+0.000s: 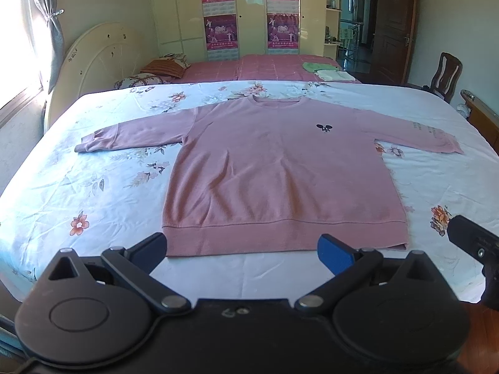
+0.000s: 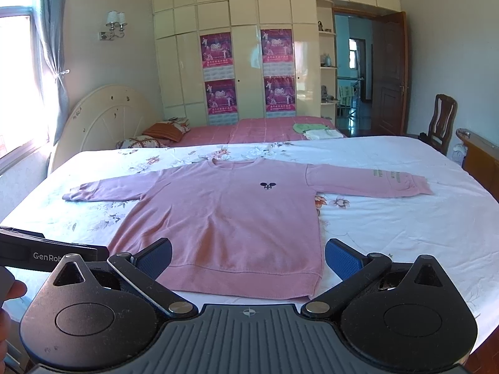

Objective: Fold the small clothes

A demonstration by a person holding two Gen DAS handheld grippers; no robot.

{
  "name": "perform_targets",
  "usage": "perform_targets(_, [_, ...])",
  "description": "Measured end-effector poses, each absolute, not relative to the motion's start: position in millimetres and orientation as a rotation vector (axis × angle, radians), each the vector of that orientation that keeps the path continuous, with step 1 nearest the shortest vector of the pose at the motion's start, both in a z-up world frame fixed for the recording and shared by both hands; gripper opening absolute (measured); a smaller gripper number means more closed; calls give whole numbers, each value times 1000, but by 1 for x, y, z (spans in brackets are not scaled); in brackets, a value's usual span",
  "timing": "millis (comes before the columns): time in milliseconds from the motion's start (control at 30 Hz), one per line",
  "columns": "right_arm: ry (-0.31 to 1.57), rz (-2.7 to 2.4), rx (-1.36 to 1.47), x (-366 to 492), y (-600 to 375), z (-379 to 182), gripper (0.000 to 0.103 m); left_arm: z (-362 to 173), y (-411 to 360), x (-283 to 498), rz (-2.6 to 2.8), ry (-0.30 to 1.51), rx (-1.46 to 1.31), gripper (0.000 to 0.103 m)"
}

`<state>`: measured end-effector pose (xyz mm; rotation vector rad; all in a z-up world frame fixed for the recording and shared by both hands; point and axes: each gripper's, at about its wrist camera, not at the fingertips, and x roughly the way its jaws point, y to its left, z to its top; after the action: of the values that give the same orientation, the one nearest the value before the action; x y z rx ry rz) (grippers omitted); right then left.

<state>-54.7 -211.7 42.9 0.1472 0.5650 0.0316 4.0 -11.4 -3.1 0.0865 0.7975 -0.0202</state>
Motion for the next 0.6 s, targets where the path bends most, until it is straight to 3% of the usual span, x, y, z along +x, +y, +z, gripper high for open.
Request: perform_targets(600, [564, 40, 138, -50, -209, 41, 103, -5, -8, 8, -9, 800, 81, 103])
